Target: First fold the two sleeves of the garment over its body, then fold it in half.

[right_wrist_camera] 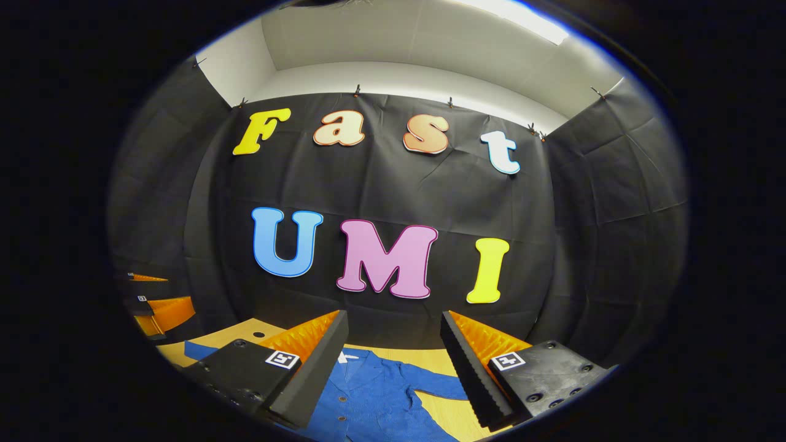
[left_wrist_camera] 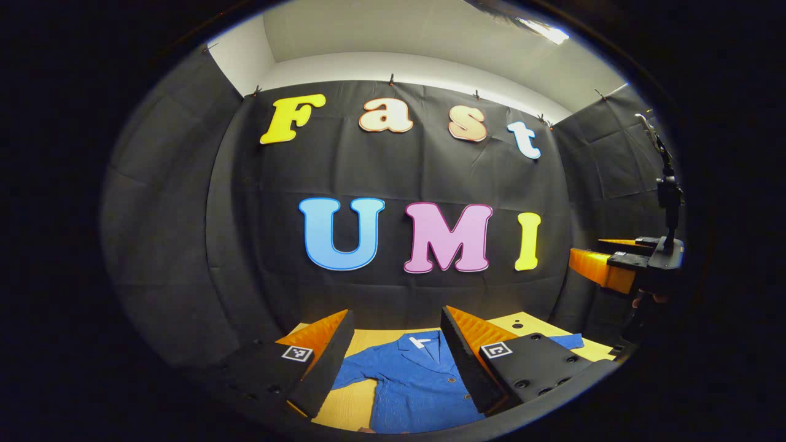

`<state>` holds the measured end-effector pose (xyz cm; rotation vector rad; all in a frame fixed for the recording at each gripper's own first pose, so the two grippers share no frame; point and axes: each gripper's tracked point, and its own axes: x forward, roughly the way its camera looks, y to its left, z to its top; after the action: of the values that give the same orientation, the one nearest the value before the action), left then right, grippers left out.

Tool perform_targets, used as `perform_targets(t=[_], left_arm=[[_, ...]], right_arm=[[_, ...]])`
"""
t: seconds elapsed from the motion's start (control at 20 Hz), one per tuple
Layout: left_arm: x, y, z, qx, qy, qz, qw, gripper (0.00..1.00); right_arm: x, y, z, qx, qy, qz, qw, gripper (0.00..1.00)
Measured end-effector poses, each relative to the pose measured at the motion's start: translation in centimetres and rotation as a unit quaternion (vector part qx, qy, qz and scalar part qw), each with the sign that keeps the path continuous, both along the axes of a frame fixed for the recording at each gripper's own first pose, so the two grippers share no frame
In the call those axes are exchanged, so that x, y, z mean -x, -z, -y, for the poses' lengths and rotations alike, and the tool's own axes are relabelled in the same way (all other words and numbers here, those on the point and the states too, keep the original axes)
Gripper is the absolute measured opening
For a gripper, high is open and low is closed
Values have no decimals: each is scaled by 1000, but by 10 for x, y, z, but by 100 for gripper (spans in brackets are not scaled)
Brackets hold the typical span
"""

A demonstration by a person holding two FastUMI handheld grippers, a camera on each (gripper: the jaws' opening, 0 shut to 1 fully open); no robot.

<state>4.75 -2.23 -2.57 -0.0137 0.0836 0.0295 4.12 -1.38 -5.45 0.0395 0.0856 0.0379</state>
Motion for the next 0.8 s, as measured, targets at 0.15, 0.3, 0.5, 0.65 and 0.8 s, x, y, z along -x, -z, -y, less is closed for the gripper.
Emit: perform_targets(t=[0.15, 0.3, 0.5, 0.65, 0.8], left_arm=[[-10, 1, -8, -8, -11, -3, 1000, 82], [-16, -6, -13, -16, -21, 4, 1000, 81], [-21, -5, -11, -22, -26, 8, 999, 81], [-22, -7, -12, -20, -31, 13, 999, 81], [-23, -4, -12, -19, -33, 9, 999, 81]], right_arm=[[-7, 9, -1, -12, -3, -10, 1000, 97], [-14, 12, -2, -21, -6, -13, 1000, 97], [-20, 20, -5, -24, -11, -17, 1000, 94], [-22, 28, -5, -22, -13, -22, 999, 97], [-25, 38, -3, -17, -13, -32, 999, 97]])
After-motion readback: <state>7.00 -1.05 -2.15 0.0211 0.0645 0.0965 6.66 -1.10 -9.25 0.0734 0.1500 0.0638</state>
